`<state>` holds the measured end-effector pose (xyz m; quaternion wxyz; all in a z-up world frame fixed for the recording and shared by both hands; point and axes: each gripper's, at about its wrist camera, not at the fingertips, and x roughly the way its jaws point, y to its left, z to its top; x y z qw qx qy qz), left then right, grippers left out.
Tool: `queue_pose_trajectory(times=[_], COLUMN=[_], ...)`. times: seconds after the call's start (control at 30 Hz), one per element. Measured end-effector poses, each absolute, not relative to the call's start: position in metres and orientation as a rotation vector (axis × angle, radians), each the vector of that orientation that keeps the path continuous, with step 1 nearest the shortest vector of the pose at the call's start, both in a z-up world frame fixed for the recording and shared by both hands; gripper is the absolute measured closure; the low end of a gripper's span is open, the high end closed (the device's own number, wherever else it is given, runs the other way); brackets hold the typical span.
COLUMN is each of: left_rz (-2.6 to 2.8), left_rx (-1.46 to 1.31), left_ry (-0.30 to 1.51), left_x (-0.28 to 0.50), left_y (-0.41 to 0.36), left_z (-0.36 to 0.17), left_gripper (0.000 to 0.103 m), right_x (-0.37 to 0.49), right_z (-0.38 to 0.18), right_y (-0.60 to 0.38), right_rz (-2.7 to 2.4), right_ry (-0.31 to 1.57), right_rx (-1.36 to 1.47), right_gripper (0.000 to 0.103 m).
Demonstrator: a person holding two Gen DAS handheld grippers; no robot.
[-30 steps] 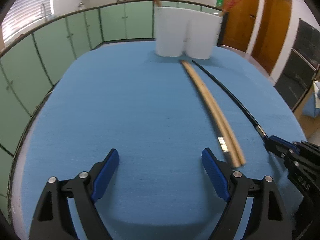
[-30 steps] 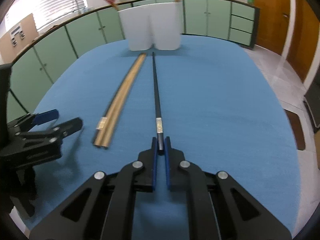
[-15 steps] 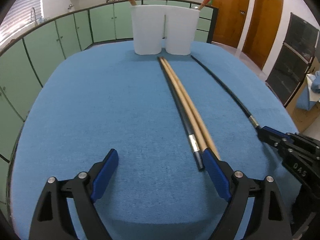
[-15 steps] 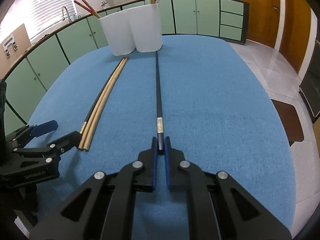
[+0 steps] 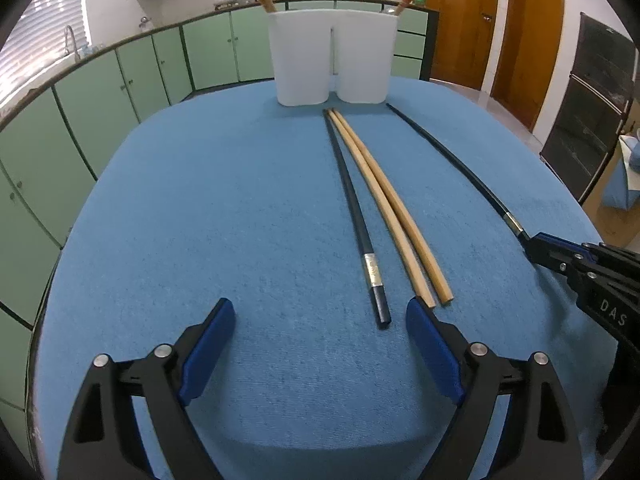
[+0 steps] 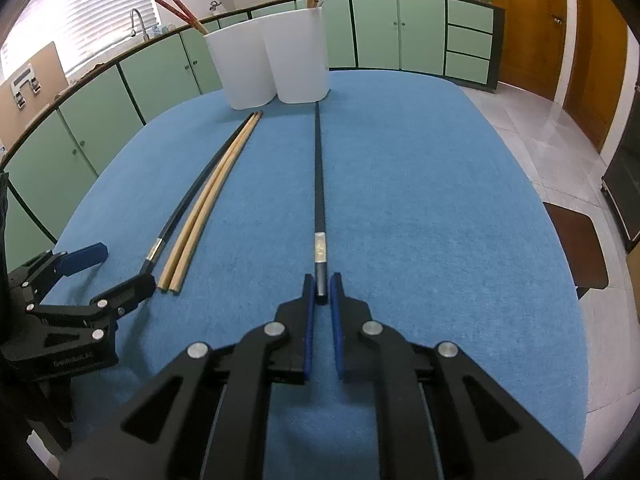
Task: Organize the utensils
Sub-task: 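Grasp a black chopstick with the right tool while the left tool grasps another black chopstick, then lift both black chopsticks up to the white holder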
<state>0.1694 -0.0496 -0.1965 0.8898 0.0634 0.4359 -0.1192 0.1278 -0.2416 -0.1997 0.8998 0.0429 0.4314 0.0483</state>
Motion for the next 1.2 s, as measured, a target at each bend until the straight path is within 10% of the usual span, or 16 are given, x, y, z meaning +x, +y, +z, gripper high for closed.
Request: queue_pose_trajectory(times=[0.6, 1.2], left_rz=[-0.270, -0.271], left_rx=[0.065, 0.014], left_ry=[0.888, 0.724], left_x=[0.167, 0.152], left_y=[-0.061, -0.034], left_z=[-0.194, -0.120], left_gripper=[0.096, 0.096], right_x=[0.134, 0.118], right_z=[-0.203, -0.144], right_y=[-0.238, -0.251], right_rz=[0.107, 0.143], right_ry=[0.896, 0.761], right_rx=[0.073, 0.087], right_gripper=[0.097, 0.097])
